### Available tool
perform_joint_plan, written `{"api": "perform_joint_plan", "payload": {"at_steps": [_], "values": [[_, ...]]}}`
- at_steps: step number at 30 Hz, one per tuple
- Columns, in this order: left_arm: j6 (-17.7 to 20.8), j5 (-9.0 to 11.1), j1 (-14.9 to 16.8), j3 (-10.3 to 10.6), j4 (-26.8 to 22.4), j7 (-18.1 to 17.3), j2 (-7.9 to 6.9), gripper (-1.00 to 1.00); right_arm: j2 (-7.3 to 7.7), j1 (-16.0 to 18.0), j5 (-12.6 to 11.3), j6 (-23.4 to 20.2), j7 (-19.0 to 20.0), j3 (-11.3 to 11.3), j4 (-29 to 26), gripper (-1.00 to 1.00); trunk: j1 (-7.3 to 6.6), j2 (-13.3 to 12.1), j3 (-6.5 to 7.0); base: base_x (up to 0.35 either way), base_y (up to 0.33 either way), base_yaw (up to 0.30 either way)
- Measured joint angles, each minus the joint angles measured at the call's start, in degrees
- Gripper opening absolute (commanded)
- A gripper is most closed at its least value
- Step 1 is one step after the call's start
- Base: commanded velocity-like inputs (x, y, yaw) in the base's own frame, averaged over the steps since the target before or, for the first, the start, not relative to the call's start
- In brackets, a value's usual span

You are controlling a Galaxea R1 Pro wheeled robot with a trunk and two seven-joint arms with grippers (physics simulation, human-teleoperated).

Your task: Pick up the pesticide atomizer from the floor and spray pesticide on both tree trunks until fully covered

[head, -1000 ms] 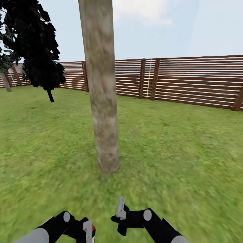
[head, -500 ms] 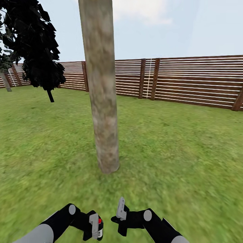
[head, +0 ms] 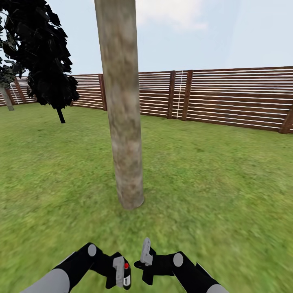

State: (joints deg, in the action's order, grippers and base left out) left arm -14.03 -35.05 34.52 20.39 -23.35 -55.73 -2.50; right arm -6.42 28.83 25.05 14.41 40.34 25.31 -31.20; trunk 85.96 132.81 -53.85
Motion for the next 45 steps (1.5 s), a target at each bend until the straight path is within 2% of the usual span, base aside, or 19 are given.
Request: {"api": "perform_joint_plan", "payload": {"at_steps": [3,9,17,34,37,45], "values": [[0.0,0.2,0.0,-0.2,-0.3,-1.8,0.03,-1.00,0.00,0.0,0.0,0.0,0.0,0.0,0.0,-1.00,0.00,0.0,0.00,0.000,0.000,0.000],[0.0,1.0,0.0,-0.3,-2.5,-2.7,-0.03,-1.00,0.00,0.0,0.0,0.0,-0.1,0.0,0.0,-1.00,0.00,0.0,0.00,0.000,0.000,0.000],[0.0,2.1,-0.1,-0.3,-2.7,-3.0,0.04,-1.00,0.06,0.0,0.0,0.0,-0.1,-0.1,0.1,-1.00,0.00,0.0,0.00,0.000,0.000,0.000],[0.0,2.1,-0.2,0.0,-2.7,-3.0,0.05,-1.00,0.09,0.0,0.0,0.0,-0.1,-0.1,0.1,-1.00,0.00,0.0,0.00,0.000,0.000,0.000],[0.0,1.9,-0.2,0.1,-2.7,-3.0,0.65,-1.00,0.09,0.0,0.0,0.0,-0.1,-0.1,0.1,-1.00,0.00,0.0,0.00,0.000,0.000,0.000],[0.0,1.8,-0.2,0.2,-2.6,-3.0,1.08,-1.00,0.09,0.0,0.0,0.0,-0.1,-0.1,0.1,-1.00,0.00,0.0,0.00,0.000,0.000,0.000]]}}
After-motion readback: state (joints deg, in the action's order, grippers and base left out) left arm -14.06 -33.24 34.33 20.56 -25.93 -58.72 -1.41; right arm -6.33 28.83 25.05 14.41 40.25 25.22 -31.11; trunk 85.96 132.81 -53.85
